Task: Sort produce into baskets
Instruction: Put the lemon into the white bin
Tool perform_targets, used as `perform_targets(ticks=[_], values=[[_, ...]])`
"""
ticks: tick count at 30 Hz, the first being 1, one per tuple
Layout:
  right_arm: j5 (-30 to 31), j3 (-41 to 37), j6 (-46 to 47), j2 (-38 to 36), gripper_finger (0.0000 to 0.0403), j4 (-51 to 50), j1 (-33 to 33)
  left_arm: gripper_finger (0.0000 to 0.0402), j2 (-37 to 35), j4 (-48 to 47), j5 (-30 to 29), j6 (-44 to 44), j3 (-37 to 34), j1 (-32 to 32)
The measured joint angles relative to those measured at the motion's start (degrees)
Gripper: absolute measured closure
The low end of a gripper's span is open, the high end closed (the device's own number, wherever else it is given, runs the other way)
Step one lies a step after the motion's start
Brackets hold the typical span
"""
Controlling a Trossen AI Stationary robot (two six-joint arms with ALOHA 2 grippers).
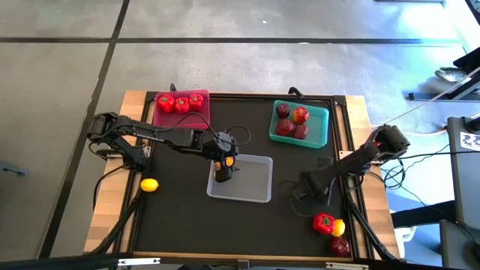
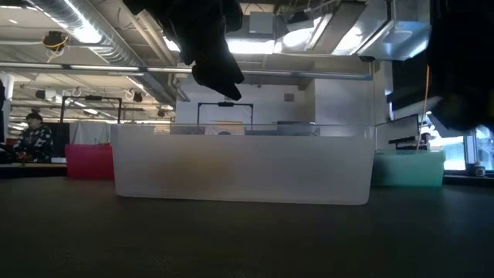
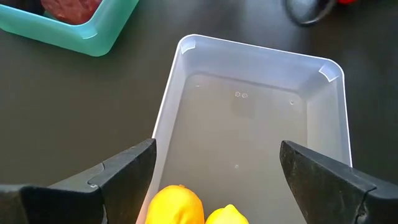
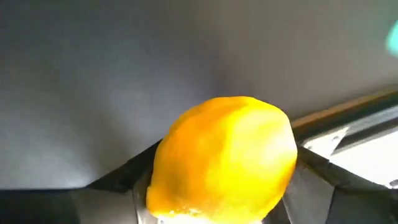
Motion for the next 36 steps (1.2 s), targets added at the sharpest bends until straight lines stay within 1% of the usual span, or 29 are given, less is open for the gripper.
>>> perform_targets(ticks=[5, 11, 15, 17, 19, 24, 26, 31, 34, 36], values=[[8.76, 6.12, -0.93, -2.94, 0.0157, 0.19, -0.02, 0.0064, 0.0, 0.0, 0.0, -0.06, 0.0, -0.02], [18.75, 13.52, -3.48, -3.87, 0.016, 1.76, -0.02, 0.0064, 0.0, 0.02, 0.02, -0.33, 0.0, -0.04], [25.81, 17.02, -8.28, -3.87, 0.016, 7.55, -0.02, 0.0064, 0.0, 0.02, 0.02, -1.16, 0.0, -0.04], [28.96, 17.91, -11.26, -3.87, 0.016, 12.36, -0.37, 0.0064, 0.0, 0.0, 0.0, -1.26, 0.0, -0.03], [30.58, 17.99, -14.49, -3.87, 0.016, 18.27, -1.16, 0.0064, 0.0, 0.02, 0.02, -1.41, 0.0, -0.04], [30.74, 17.99, -22.35, -2.84, 0.016, 31.84, -5.46, 0.0064, 0.0, 0.01, 0.02, -1.55, 0.0, -0.04], [29.45, 17.99, -24.37, -2.13, 0.016, 36.6, -7.61, 0.0064, 0.0, 0.02, 0.0, -1.58, 0.0, -0.04], [19.4, 17.99, -27.03, 0.75, 0.0152, 44.15, -13.2, 0.0064, 0.0, -0.02, 0.0, -1.63, 0.0, -0.04], [13.69, 17.97, -26.99, 2.94, 0.0148, 44.73, -16.04, 0.0064, 0.0, -0.01, 0.02, -1.66, 0.0, -0.04], [11.44, 17.97, -26.97, 4.56, 0.0148, 44.2, -17.5, 0.0064, 0.0, -0.03, 0.02, -1.66, 0.0, -0.04]])
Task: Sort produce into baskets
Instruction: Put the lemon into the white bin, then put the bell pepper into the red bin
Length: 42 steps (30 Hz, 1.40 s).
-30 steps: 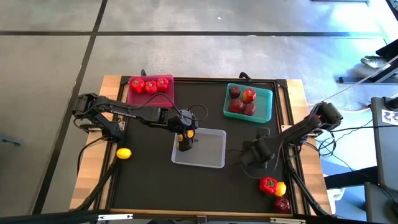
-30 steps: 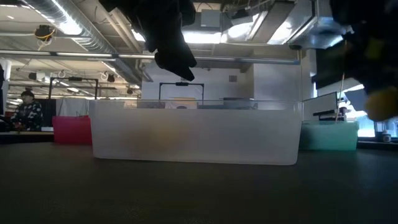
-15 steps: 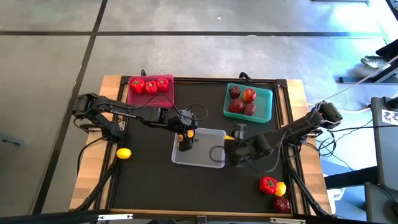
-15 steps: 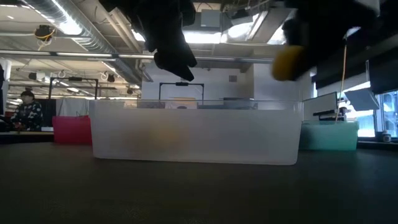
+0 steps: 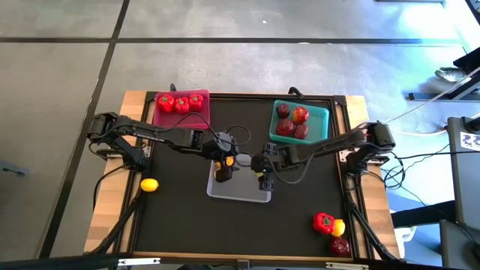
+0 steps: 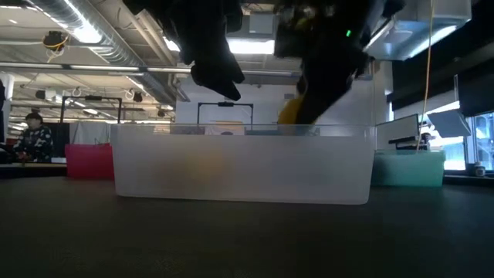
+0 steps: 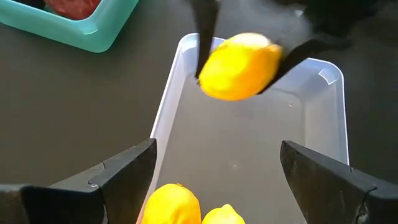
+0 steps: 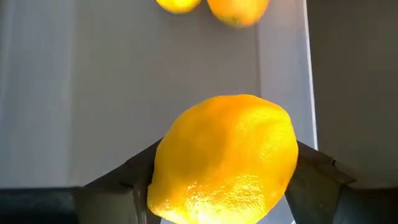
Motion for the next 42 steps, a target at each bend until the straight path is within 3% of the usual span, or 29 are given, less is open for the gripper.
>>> perform_targets(ticks=[6, 15, 25, 30, 42], values=[[-2.71, -0.07, 0.0, 3.04, 0.0147, -0.24, -2.1, 0.0064, 0.0, -0.21, -0.16, -0.13, 0.0, 0.05], [-1.19, -0.07, 0.48, 4.71, 0.0142, -0.15, -2.02, 0.0064, 0.0, -0.02, -0.13, -0.08, 0.0, 0.02], [-1.57, -0.05, 0.75, 5.48, 0.008, 0.04, -2.06, 0.0064, -0.02, 0.26, 0.12, 0.45, 0.0, -0.68], [-1.67, -0.07, 0.37, 5.48, 0.0067, 0.26, -2.04, 0.0064, -0.02, 0.19, 0.09, 0.43, 0.0, -0.61], [-4.71, 3.82, 7.78, -3.46, 0.0103, -17.1, 3.4, 0.0064, -0.02, 0.09, 0.07, 0.45, 0.0, -0.61]])
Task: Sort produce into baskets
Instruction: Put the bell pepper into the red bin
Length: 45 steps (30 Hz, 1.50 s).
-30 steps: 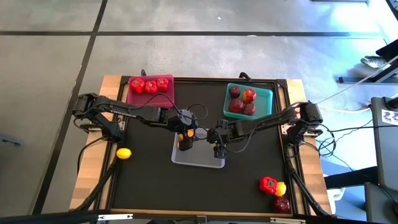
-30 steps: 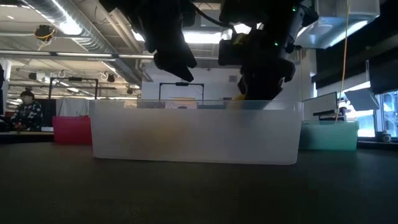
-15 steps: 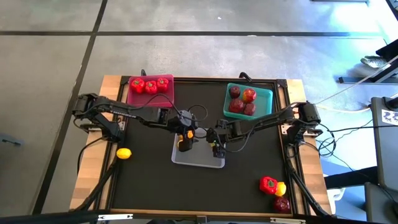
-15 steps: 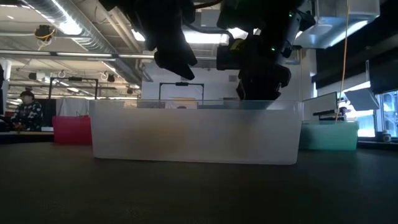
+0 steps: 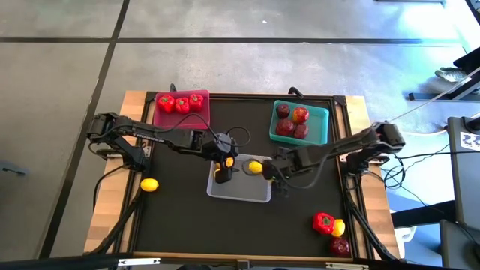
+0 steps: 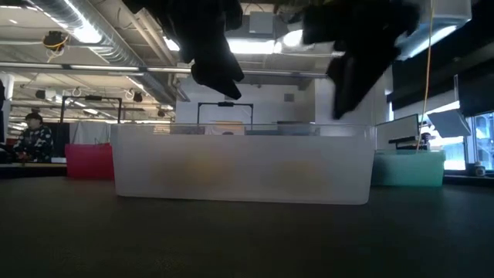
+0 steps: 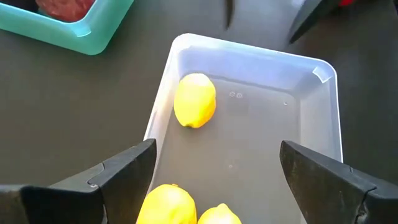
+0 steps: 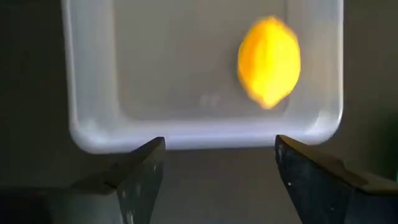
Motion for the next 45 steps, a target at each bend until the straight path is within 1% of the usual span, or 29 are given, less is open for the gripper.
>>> perform_targets(ticks=[5, 10, 15, 21, 27, 32, 38, 42, 45], values=[[-0.02, 0.0, 7.93, -4.73, 0.0112, -7.92, 5.51, 0.0064, 0.0, 0.07, -0.13, 0.0, 0.02, 0.0], [0.53, 0.0, 20.15, -8.62, 0.012, -13.66, 10.92, 0.0064, 0.0, 0.33, -0.35, -0.18, 0.0, 0.0], [-2.15, 0.0, 32.24, -10.97, 0.0134, -16.82, 16.34, 0.0064, 0.0, 0.3, -0.39, -0.24, 0.0, 0.0], [-5.73, -0.19, 45.89, -11.2, 0.0155, -19.26, 23.36, 0.0064, 0.0, 0.27, -0.39, -0.24, 0.0, -0.02], [-10.2, -3.43, 60.29, -11.17, 0.0164, -20.54, 29.22, 0.0064, 0.0, -0.1, -0.39, -0.26, 0.0, -0.02], [-11.56, -4.92, 70.27, -11.17, 0.0165, -20.02, 33.54, 0.0064, 0.0, -0.1, -0.39, 0.12, 0.0, -0.02], [-11.48, -4.96, 79.91, -11.17, 0.0165, -17.26, 38.16, 0.0064, 0.0, -0.08, -0.39, 0.24, 0.0, -0.02], [-9.89, -4.96, 83.45, -10.91, 0.0166, -17.16, 39.88, 0.0064, 0.0, -0.04, -0.39, 1.25, 0.0, -0.02], [-8.5, -4.96, 84.87, -10.93, 0.0177, -17.16, 40.15, 0.0064, 0.0, -0.04, -0.38, 1.27, 0.0, -0.02]])
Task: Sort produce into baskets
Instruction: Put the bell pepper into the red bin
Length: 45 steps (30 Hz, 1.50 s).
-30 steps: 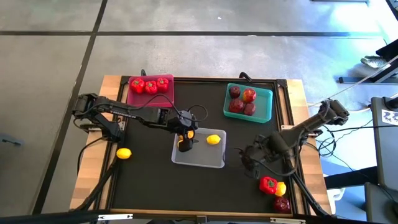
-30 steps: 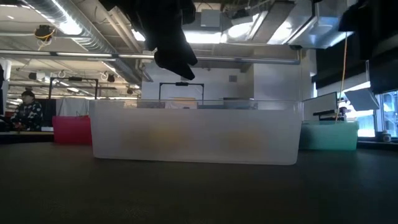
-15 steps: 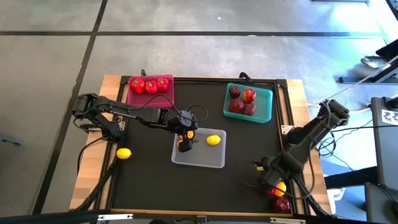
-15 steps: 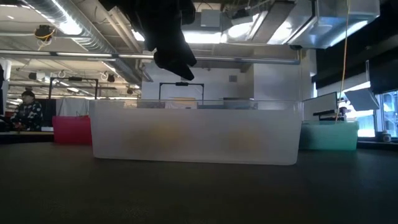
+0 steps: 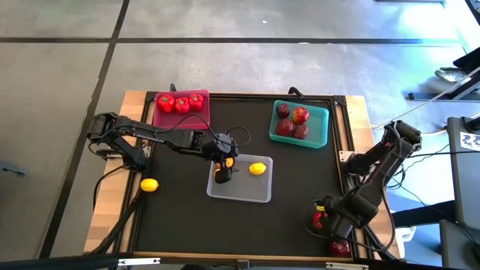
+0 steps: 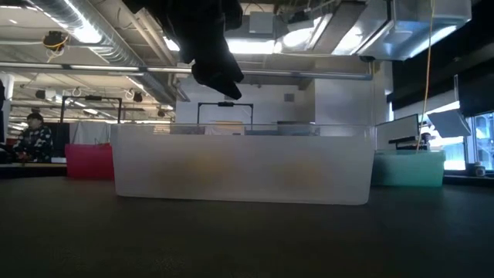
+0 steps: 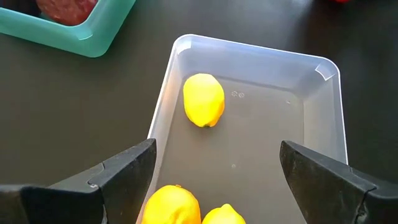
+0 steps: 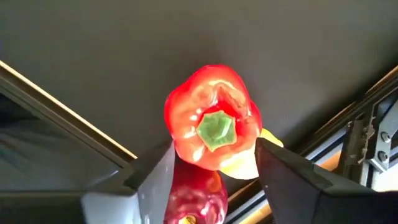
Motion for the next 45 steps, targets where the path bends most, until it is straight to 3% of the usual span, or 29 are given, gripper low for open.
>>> perform_targets(ticks=[9, 27, 45], values=[[-3.76, -5.99, 0.7, 0.04, 0.0244, 6.72, -0.17, 0.0064, 0.0, -0.01, 0.01, 0.01, 0.0, 0.0], [-1.4, -6.29, 0.57, 0.02, 0.0304, 5.13, -0.17, 0.0064, 0.01, 0.01, 0.01, -0.02, 0.0, 0.0], [-0.07, -6.32, 0.57, 0.02, 0.032, 5.44, -0.17, 0.0064, 0.02, 0.0, 0.01, -0.05, 0.0, 0.0]])
